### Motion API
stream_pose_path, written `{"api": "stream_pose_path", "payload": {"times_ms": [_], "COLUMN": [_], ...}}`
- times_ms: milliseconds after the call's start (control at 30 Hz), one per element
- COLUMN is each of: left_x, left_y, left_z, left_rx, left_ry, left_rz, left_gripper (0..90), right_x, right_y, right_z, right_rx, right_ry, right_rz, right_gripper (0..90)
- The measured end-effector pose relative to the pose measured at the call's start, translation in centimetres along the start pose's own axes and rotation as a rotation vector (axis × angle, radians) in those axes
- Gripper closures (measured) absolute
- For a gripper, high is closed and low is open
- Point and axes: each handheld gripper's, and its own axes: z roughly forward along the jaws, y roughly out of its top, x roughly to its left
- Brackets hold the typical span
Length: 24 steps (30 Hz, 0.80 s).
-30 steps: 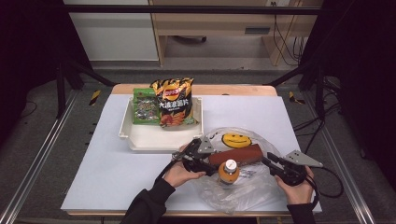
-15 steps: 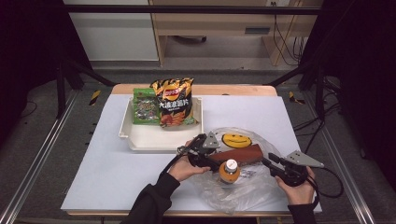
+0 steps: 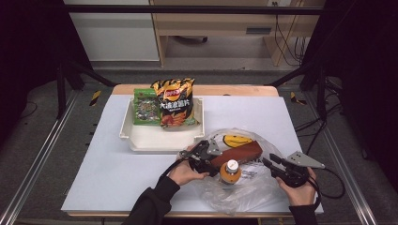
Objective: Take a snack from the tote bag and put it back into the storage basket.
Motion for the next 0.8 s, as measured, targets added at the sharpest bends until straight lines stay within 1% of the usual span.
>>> {"api": "stream_pose_path", "payload": {"times_ms": [67, 167, 233, 300, 367, 433, 500, 533, 567, 667, 700, 800], "left_x": [0.3, 0.6, 0.4, 0.3, 0.3, 0.4, 0.5, 0.6, 0.8, 0.9, 0.9, 0.8], "left_y": [-0.4, -0.8, -0.7, -0.3, 0.1, 0.6, 0.9, 1.0, 1.1, 1.0, 0.9, 1.0], "left_z": [-0.3, -0.5, -0.4, -0.3, -0.1, 0.2, 0.7, 0.9, 1.2, 1.8, 1.9, 1.9], "left_rx": [-0.006, -0.011, -0.008, -0.017, -0.025, -0.016, -0.009, -0.007, -0.005, -0.014, -0.007, -0.001], "left_ry": [0.009, 0.004, 0.008, 0.023, 0.024, 0.025, 0.02, 0.019, 0.012, -0.009, -0.02, -0.016], "left_rz": [-0.013, -0.014, -0.015, -0.017, -0.025, -0.021, -0.016, -0.021, -0.027, -0.04, -0.039, -0.027], "left_gripper": [42.3, 41.8, 41.0, 39.3, 34.3, 33.8, 34.3, 34.6, 34.0, 36.0, 38.5, 42.3], "right_x": [0.0, 0.0, 0.1, 0.0, 0.0, 0.0, 0.0, 0.0, -0.1, -0.1, -0.1, 0.0], "right_y": [0.0, 0.0, 0.0, 0.0, 0.1, 0.1, 0.1, 0.1, 0.1, 0.1, 0.0, 0.0], "right_z": [0.0, 0.0, 0.1, 0.0, -0.1, -0.1, -0.1, -0.1, -0.1, -0.1, -0.1, -0.1], "right_rx": [-0.004, 0.003, 0.002, 0.0, -0.002, -0.005, -0.005, -0.005, -0.006, -0.006, -0.005, -0.003], "right_ry": [-0.001, -0.002, -0.002, -0.003, -0.003, -0.002, 0.0, 0.0, 0.0, 0.001, 0.001, 0.002], "right_rz": [0.0, 0.002, 0.001, 0.002, 0.006, 0.005, 0.005, 0.007, 0.006, 0.006, 0.009, 0.011], "right_gripper": [63.5, 63.2, 62.8, 62.4, 62.2, 62.2, 62.2, 62.2, 62.3, 62.1, 62.0, 61.6]}}
